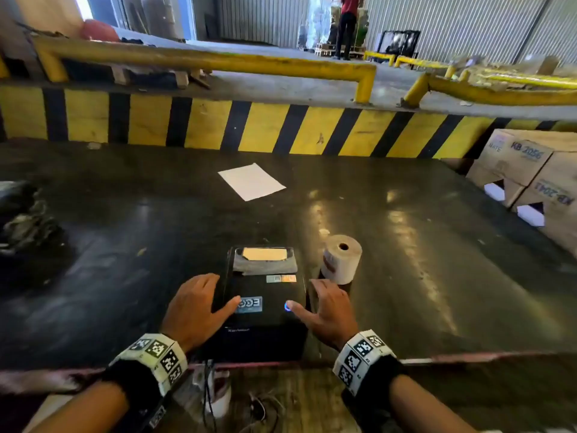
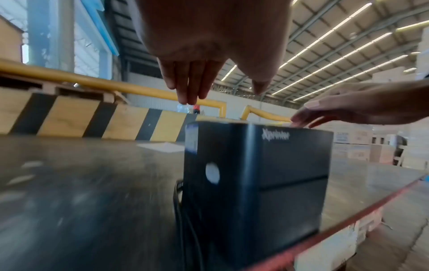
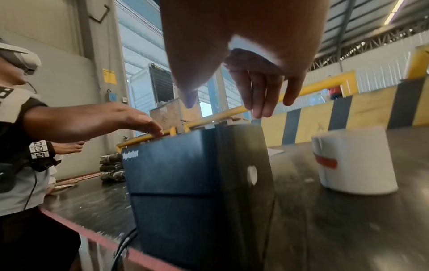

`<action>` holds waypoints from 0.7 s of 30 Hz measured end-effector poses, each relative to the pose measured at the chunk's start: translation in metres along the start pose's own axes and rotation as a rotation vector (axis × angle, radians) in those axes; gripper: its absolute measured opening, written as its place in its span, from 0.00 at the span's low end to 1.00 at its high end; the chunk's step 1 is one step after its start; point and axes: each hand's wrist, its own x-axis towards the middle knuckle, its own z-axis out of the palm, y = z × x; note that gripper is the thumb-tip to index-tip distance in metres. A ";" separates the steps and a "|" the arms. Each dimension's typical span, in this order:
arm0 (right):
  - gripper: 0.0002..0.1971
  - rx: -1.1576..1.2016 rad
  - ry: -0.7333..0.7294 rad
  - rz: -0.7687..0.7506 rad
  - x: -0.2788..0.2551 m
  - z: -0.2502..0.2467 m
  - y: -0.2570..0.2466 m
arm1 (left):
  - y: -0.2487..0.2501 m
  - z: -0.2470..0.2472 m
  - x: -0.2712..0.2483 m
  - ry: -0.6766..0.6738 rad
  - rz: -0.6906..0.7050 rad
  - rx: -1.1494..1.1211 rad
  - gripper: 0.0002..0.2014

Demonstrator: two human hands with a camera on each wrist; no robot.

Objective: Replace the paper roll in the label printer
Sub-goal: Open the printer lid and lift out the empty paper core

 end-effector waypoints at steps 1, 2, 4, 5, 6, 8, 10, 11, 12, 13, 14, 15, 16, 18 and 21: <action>0.37 0.024 -0.010 0.031 -0.002 0.007 0.006 | -0.005 0.007 -0.005 -0.019 -0.048 -0.037 0.31; 0.40 0.046 -0.034 0.075 -0.002 0.013 0.010 | -0.007 0.011 -0.010 -0.025 -0.082 -0.069 0.33; 0.48 0.138 -0.090 0.156 -0.009 0.022 0.015 | -0.013 0.022 -0.023 -0.082 -0.123 -0.122 0.38; 0.50 0.205 -0.098 0.178 -0.010 0.029 0.019 | -0.018 0.030 -0.028 -0.116 -0.147 -0.171 0.40; 0.50 0.275 -0.097 0.192 -0.013 0.031 0.018 | -0.019 0.034 -0.030 -0.139 -0.180 -0.231 0.42; 0.46 0.366 -0.073 0.184 -0.016 0.038 0.019 | -0.023 0.040 -0.032 -0.161 -0.267 -0.363 0.43; 0.44 0.415 -0.039 0.180 -0.020 0.044 0.022 | -0.021 0.044 -0.033 -0.192 -0.315 -0.502 0.40; 0.43 0.435 -0.031 0.177 -0.021 0.048 0.023 | -0.019 0.046 -0.033 -0.205 -0.325 -0.571 0.37; 0.41 0.445 -0.027 0.179 -0.023 0.049 0.023 | -0.015 0.046 -0.035 -0.215 -0.330 -0.633 0.32; 0.38 0.462 -0.015 0.173 -0.024 0.051 0.024 | -0.012 0.047 -0.036 -0.219 -0.336 -0.684 0.28; 0.35 0.471 -0.006 0.174 -0.025 0.049 0.023 | -0.010 0.047 -0.037 -0.215 -0.342 -0.715 0.24; 0.34 0.482 0.005 0.169 -0.025 0.049 0.023 | -0.007 0.047 -0.037 -0.207 -0.347 -0.736 0.22; 0.34 0.492 0.012 0.163 -0.027 0.047 0.022 | -0.005 0.047 -0.038 -0.195 -0.350 -0.750 0.21; 0.35 0.519 0.023 0.165 -0.029 0.050 0.024 | -0.005 0.049 -0.039 -0.185 -0.363 -0.768 0.21; 0.36 0.520 0.069 0.178 -0.029 0.057 0.026 | -0.004 0.050 -0.040 -0.197 -0.381 -0.798 0.22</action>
